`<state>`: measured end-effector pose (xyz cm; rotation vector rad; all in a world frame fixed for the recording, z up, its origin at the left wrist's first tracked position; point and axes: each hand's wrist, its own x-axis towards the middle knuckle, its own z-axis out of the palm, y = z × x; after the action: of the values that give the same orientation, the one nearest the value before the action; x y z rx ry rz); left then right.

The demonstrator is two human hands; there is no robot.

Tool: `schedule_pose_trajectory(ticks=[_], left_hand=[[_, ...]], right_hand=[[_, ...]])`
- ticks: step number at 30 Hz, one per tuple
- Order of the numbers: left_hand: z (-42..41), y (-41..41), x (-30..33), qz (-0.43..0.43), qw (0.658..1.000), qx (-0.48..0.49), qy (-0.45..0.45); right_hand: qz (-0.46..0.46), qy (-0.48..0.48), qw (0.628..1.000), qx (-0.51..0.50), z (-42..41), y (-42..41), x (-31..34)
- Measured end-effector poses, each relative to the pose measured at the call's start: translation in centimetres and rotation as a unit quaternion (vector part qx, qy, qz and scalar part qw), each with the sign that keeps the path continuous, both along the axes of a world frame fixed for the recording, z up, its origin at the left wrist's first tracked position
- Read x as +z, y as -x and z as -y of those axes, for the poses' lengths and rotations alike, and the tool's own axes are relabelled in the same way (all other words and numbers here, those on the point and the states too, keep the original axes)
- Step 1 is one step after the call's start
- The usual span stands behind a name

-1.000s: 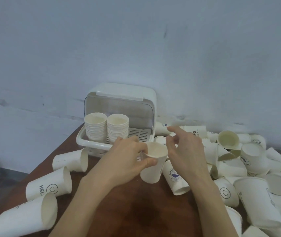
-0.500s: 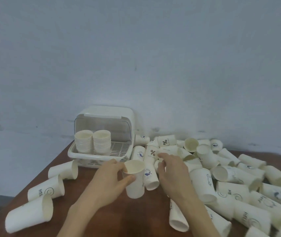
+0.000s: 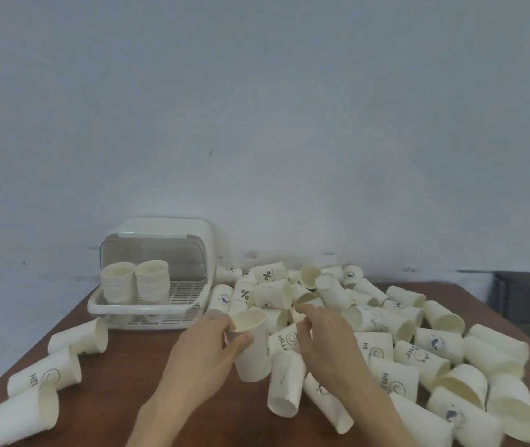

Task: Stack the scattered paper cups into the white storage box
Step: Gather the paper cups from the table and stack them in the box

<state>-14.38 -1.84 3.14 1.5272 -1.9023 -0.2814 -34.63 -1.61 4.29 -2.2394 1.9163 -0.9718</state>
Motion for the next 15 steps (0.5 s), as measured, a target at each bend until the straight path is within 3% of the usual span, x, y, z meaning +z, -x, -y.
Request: schedule_pose_trajectory(ticks=[7,15], left_hand=[[-0.3,2.9,0.2,-0.070,0.997,-0.031,0.020],[-1.2,7.1,0.2,-0.069,0.994,-0.075,0.045]], right_hand=[[0.008,0.003,1.000,-0.013,-1.2,3.2,0.5],[0.011,0.020,0.999,-0.032,-2.6,7.5,0.0]])
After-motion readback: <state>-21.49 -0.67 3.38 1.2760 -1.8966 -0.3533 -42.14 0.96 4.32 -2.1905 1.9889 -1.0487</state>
